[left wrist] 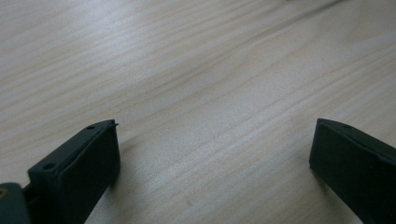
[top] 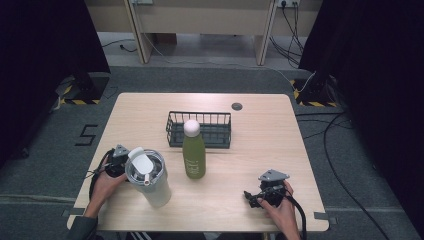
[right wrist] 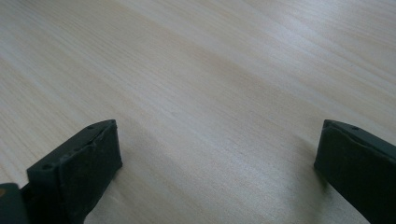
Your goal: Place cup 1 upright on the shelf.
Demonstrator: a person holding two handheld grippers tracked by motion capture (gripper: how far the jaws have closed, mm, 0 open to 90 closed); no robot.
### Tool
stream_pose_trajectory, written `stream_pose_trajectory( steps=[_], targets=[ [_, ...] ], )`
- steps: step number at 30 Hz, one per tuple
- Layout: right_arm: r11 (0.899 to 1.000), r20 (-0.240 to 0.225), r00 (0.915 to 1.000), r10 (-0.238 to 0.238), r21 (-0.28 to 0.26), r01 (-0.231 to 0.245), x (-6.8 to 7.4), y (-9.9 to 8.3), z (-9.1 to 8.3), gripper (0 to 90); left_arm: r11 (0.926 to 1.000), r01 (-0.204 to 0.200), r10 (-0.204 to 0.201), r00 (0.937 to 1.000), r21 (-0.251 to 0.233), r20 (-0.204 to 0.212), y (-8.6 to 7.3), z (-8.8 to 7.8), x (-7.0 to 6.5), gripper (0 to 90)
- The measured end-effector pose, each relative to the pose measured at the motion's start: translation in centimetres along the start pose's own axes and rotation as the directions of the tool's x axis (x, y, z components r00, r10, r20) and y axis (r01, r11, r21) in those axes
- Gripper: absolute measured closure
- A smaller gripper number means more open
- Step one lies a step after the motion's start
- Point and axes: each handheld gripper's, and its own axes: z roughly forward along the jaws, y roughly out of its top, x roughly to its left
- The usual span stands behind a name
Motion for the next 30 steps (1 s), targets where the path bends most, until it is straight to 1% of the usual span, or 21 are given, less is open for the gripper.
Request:
stream_pose_trajectory(
  steps=[3, 4, 5, 6, 7, 9, 10, 12, 14, 15, 16, 17, 24, 27, 30],
  targets=[
    [1.000, -0.005, 1.0000, 0.001, -0.005, -0.001, 0.1, 0.0, -0.1, 3.3, 1.0000, 0.000, 0.000, 1.0000, 0.000, -0.001, 0.0, 0.0, 0.0, 1.1],
    [1.000, -0.014, 0.9999, -0.007, -0.020, 0.007, 0.1, 0.0, -0.3, 14.6, 1.0000, 0.000, 0.000, 1.0000, 0.000, -0.001, 0.0, 0.0, 0.0, 1.0],
    [1.000, -0.014, 0.9999, -0.007, -0.020, 0.007, 0.1, 0.0, -0.3, 14.6, 1.0000, 0.001, -0.001, 1.0000, 0.000, -0.001, 0.0, 0.0, 0.0, 1.0],
    [0.999, -0.039, 0.9992, -0.007, -0.039, 0.005, 0.1, 0.1, -0.5, 20.6, 1.0000, 0.002, -0.002, 1.0000, 0.001, -0.003, 0.0, 0.0, 0.0, 0.6],
    [0.999, -0.037, 0.9993, -0.005, -0.048, 0.003, 0.1, 0.2, -0.6, 17.3, 1.0000, 0.002, -0.002, 1.0000, 0.001, -0.003, 0.0, 0.0, 0.0, 0.6],
    [0.999, -0.028, 0.9996, -0.002, -0.052, 0.001, 0.2, 0.2, -0.6, 15.8, 1.0000, 0.002, -0.002, 1.0000, 0.001, -0.003, 0.0, 0.0, 0.0, 0.6],
    [0.997, -0.014, 0.9998, -0.010, -0.073, 0.009, 0.2, 0.5, -0.9, 19.1, 1.0000, 0.002, -0.002, 1.0000, 0.001, -0.002, 0.0, 0.0, 0.0, 0.5],
    [0.994, -0.019, 0.9998, 0.001, -0.107, -0.003, 0.4, 0.7, -1.2, 22.1, 1.0000, 0.002, -0.002, 1.0000, 0.001, -0.002, 0.0, 0.0, 0.0, 0.6],
    [0.991, -0.021, 0.9998, -0.004, -0.135, 0.001, 0.6, 1.1, -1.3, 22.1, 1.0000, 0.002, -0.002, 1.0000, 0.001, -0.002, 0.0, 0.0, 0.0, 0.5],
    [0.991, -0.021, 0.9998, -0.004, -0.135, 0.001, 0.6, 1.1, -1.3, 22.1, 1.0000, 0.002, -0.002, 1.0000, 0.001, -0.002, 0.0, 0.0, 0.0, 0.5],
    [0.989, -0.021, 0.9997, -0.007, -0.150, 0.004, 0.9, 1.5, -1.3, 21.6, 1.0000, 0.002, -0.002, 1.0000, 0.001, -0.002, 0.0, 0.0, 0.0, 0.6],
    [0.988, -0.017, 0.9996, -0.021, -0.153, 0.018, 0.9, 1.6, -1.2, 21.4, 1.0000, 0.002, -0.002, 1.0000, 0.001, -0.002, 0.0, 0.0, 0.0, 0.6],
    [0.990, -0.006, 0.9999, -0.016, -0.138, 0.015, 0.8, 1.9, -0.7, 20.7, 1.0000, -0.003, 0.003, 1.0000, -0.001, -0.003, 0.0, 0.0, 0.0, 0.8],
    [0.990, -0.003, 0.9998, -0.019, -0.138, 0.018, 0.9, 1.9, -0.5, 20.7, 0.9999, -0.007, 0.007, 0.9999, -0.008, 0.007, 0.0, -0.1, 0.0, 3.9],
    [0.993, 0.004, 0.9997, -0.022, -0.117, 0.023, 0.9, 1.9, -0.3, 20.9, 0.9997, -0.008, 0.009, 0.9998, -0.022, 0.017, -0.1, -0.2, 0.0, 8.0]
  ],
)
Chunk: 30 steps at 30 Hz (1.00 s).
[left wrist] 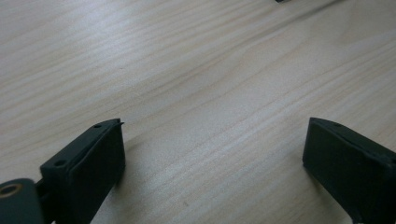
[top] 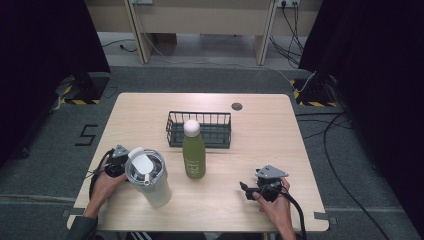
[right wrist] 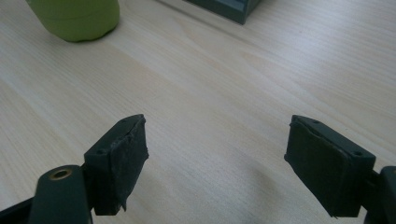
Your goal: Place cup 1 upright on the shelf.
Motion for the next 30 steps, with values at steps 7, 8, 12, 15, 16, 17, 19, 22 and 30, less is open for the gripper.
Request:
stream_pose_trajectory(
  steps=[7, 8, 12, 15, 16, 17, 19, 22, 30],
  targets=[
    [1.000, 0.006, 1.0000, -0.002, 0.016, 0.002, 0.1, -0.1, 0.2, 20.8, 0.9990, 0.007, -0.006, 0.9997, -0.045, 0.024, -0.5, -0.8, -0.1, 15.2],
    [1.000, 0.007, 1.0000, -0.003, 0.018, 0.003, 0.1, -0.1, 0.2, 20.8, 0.9977, 0.021, -0.018, 0.9991, -0.064, 0.038, -1.0, -1.5, -0.3, 15.2],
    [1.000, 0.010, 0.9999, -0.007, 0.028, 0.006, 0.1, -0.2, 0.4, 20.8, 0.9948, 0.021, -0.017, 0.9990, -0.100, 0.042, -2.1, -3.5, -1.0, 15.1],
    [1.000, 0.012, 0.9999, -0.004, 0.029, 0.003, 0.1, -0.2, 0.4, 20.9, 0.9893, 0.037, -0.028, 0.9975, -0.141, 0.065, -2.8, -4.9, -1.5, 15.1],
    [1.000, 0.013, 0.9999, -0.002, 0.028, 0.002, 0.2, -0.2, 0.4, 20.9, 0.9874, 0.042, -0.031, 0.9969, -0.153, 0.073, -3.0, -5.3, -1.7, 15.1],
    [1.000, 0.013, 0.9999, -0.002, 0.028, 0.002, 0.2, -0.2, 0.4, 20.9, 0.9874, 0.042, -0.031, 0.9969, -0.153, 0.073, -3.0, -5.3, -1.7, 15.1],
    [0.999, 0.014, 0.9999, -0.001, 0.034, 0.001, 0.1, -0.2, 0.4, 20.9, 0.9848, 0.040, -0.026, 0.9963, -0.169, 0.082, -3.3, -6.0, -2.2, 15.0],
    [0.999, 0.017, 0.9999, 0.003, 0.033, -0.003, 0.0, -0.3, 0.4, 20.9, 0.9802, 0.035, -0.016, 0.9953, -0.195, 0.095, -3.6, -6.8, -2.9, 15.0],
    [0.999, 0.022, 0.9997, 0.013, 0.043, -0.014, -0.2, -0.5, 0.3, 21.1, 0.9672, 0.042, -0.017, 0.9947, -0.250, 0.101, -4.0, -8.5, -3.7, 15.0]
  ],
)
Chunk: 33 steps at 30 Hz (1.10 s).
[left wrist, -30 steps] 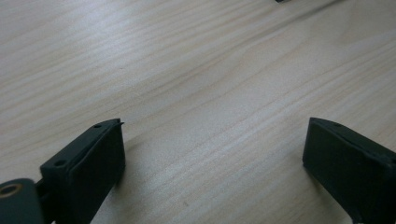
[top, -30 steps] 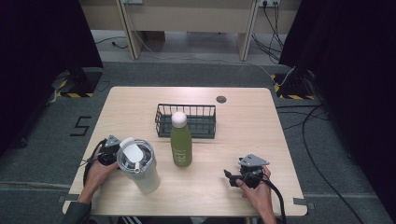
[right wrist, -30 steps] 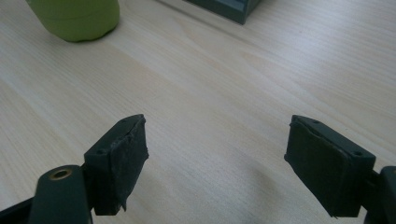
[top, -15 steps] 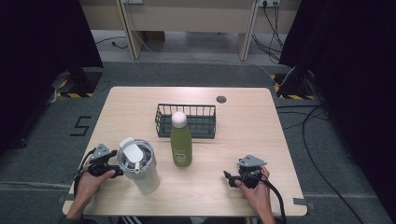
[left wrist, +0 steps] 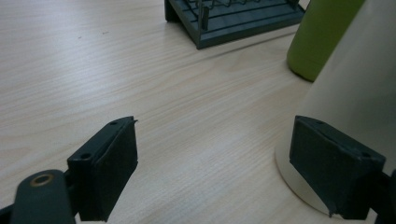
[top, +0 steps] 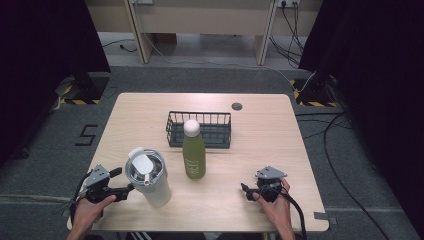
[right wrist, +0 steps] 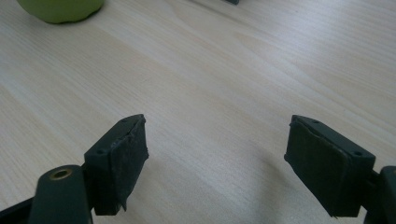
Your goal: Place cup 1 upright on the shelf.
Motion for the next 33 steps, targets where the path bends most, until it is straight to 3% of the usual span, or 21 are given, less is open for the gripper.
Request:
stream_pose_trajectory(
  steps=[9, 23, 30, 33],
  targets=[
    [1.000, 0.004, 1.0000, 0.007, 0.028, -0.007, -0.1, -0.3, 0.3, 21.3, 0.9990, -0.008, 0.009, 0.9997, -0.045, 0.021, -0.3, -1.5, -1.0, 15.0],
    [0.999, 0.004, 0.9994, 0.033, 0.031, -0.033, -0.4, -0.6, 0.5, 18.7, 0.9975, -0.025, 0.029, 0.9984, -0.066, 0.049, -1.0, -2.9, -2.1, 14.9],
    [0.999, 0.007, 0.9994, 0.034, 0.041, -0.034, -0.5, -0.6, 0.6, 14.2, 0.9953, -0.042, 0.050, 0.9944, -0.088, 0.093, -1.1, -2.9, -3.2, 14.9],
    [0.999, 0.007, 0.9995, 0.030, 0.041, -0.030, -0.5, -0.6, 0.6, 14.0, 0.9926, -0.068, 0.079, 0.9913, -0.101, 0.105, -1.1, -2.9, -3.8, 14.9]
  ],
)
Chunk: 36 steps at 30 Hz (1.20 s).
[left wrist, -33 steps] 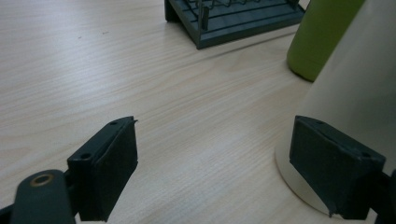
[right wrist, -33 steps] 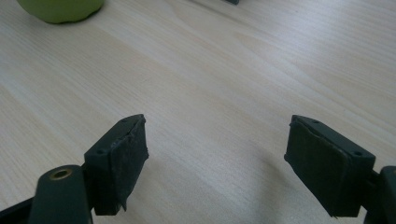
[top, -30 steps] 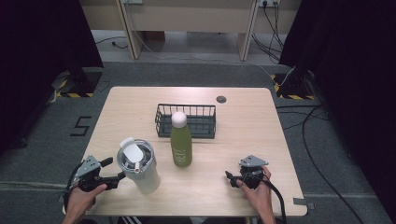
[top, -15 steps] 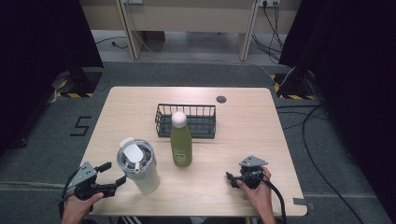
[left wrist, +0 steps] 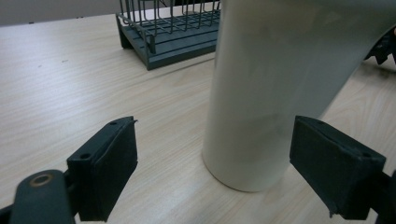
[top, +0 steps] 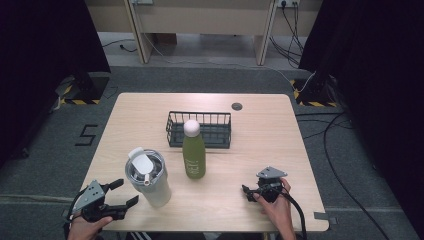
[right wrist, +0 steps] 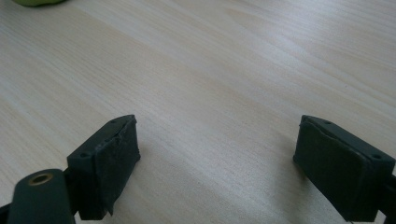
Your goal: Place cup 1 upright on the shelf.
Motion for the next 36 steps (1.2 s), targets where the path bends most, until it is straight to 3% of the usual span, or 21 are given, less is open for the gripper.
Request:
stream_pose_trajectory(
  steps=[10, 23, 26, 27, 36],
  targets=[
    [1.000, 0.001, 1.0000, 0.003, 0.001, -0.003, 0.0, 0.0, 0.0, 13.4, 0.9996, -0.011, 0.012, 0.9995, -0.026, 0.031, 0.1, 0.8, -1.1, 14.9],
    [1.000, 0.003, 0.9999, 0.015, 0.006, -0.015, 0.0, 0.1, 0.1, 11.9, 0.9991, -0.037, 0.038, 0.9968, -0.019, 0.070, 0.0, 3.4, -2.5, 14.9],
    [1.000, 0.003, 0.9999, 0.015, 0.006, -0.015, 0.0, 0.1, 0.1, 11.9, 0.9989, -0.043, 0.045, 0.9966, -0.020, 0.069, 0.1, 3.7, -2.7, 14.6],
    [1.000, 0.003, 0.9999, 0.015, 0.006, -0.015, 0.0, 0.1, 0.1, 11.8, 0.9979, -0.062, 0.063, 0.9965, -0.020, 0.054, 0.1, 3.9, -2.8, 14.8],
    [1.000, 0.003, 0.9999, 0.015, 0.006, -0.015, 0.0, 0.1, 0.1, 11.8, 0.9974, -0.046, 0.048, 0.9976, -0.055, 0.049, 0.0, 4.8, -3.0, 11.8]
  ],
)
